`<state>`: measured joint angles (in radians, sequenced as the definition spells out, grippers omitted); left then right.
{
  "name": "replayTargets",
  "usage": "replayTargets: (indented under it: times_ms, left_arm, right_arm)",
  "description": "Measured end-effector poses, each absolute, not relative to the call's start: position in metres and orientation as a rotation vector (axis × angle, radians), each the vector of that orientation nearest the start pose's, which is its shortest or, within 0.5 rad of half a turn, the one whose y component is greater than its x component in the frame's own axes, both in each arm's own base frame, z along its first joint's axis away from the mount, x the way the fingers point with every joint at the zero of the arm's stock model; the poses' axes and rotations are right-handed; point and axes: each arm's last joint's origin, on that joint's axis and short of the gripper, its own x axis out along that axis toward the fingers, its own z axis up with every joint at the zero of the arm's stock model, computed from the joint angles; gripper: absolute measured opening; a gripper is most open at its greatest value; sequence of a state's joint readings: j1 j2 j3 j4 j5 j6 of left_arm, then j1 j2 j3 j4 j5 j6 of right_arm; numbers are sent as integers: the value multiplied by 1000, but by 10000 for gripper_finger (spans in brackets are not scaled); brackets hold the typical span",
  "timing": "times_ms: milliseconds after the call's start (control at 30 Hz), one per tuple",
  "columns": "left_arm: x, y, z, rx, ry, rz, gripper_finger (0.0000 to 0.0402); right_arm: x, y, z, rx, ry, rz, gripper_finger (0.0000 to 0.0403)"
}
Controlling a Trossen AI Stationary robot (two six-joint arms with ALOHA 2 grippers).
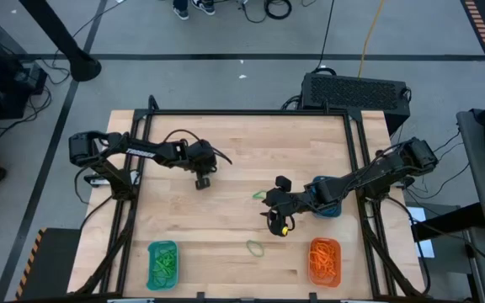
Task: Sort rubber bands into baskets
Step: Put the green rubber band into the green bin
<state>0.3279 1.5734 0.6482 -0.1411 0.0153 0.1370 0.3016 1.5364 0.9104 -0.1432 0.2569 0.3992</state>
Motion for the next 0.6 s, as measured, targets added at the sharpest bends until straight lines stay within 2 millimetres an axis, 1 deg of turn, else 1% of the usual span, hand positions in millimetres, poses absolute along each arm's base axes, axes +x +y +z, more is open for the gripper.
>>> replayTargets:
  times_ms: [33,67,233,300,400,500,600]
  left_arm:
    - [249,85,123,-56,1067,216,18]
    - [249,85,123,-53,1067,221,12]
    - [252,86,127,-63,1070,249,4]
    - [252,83,132,-65,1073,247,4]
    - [251,72,146,-60,1045,223,3]
    - [247,58,163,-66,1014,200,2]
    - [238,35,179,-111,1002,153,1]
  right_arm:
    - [301,86,206,169,732,-105,187]
    - [301,86,206,169,731,-105,187]
    - [302,86,206,170,729,-104,187]
    - [302,86,206,170,730,-104,187]
    - [301,86,206,169,731,-105,187]
    - [301,86,206,169,733,-105,187]
    - [301,86,206,168,735,-105,187]
